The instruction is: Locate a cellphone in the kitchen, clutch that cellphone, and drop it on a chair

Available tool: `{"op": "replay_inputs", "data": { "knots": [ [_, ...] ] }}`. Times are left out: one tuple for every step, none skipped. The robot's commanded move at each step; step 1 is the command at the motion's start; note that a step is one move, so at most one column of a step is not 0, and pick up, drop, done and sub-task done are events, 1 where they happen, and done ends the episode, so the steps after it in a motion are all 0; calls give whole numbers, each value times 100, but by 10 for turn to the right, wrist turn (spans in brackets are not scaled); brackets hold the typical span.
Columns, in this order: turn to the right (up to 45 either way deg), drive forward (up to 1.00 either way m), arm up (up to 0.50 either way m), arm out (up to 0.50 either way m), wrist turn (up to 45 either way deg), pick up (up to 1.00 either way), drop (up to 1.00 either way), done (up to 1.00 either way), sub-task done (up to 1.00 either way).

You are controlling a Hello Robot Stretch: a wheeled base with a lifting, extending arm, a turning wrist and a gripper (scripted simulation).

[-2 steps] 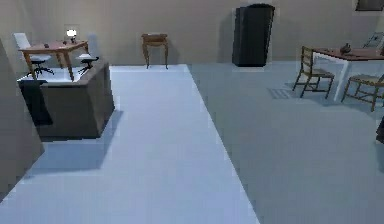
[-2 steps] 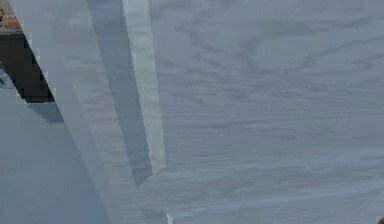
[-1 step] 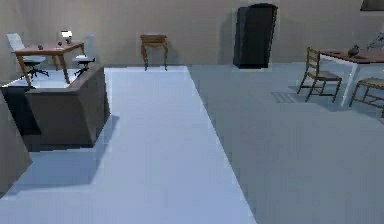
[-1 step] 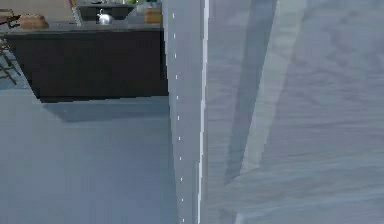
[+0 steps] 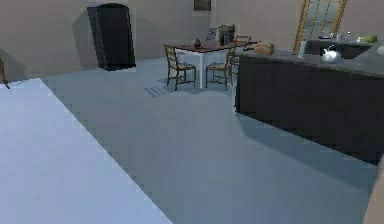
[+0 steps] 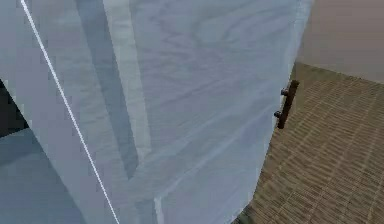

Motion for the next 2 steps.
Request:
{"op": "replay_inputs", "data": {
  "knots": [
    [0,100,0,0,0,0,0,0,0],
    [0,100,0,0,0,0,0,0,0]
  ]
}}
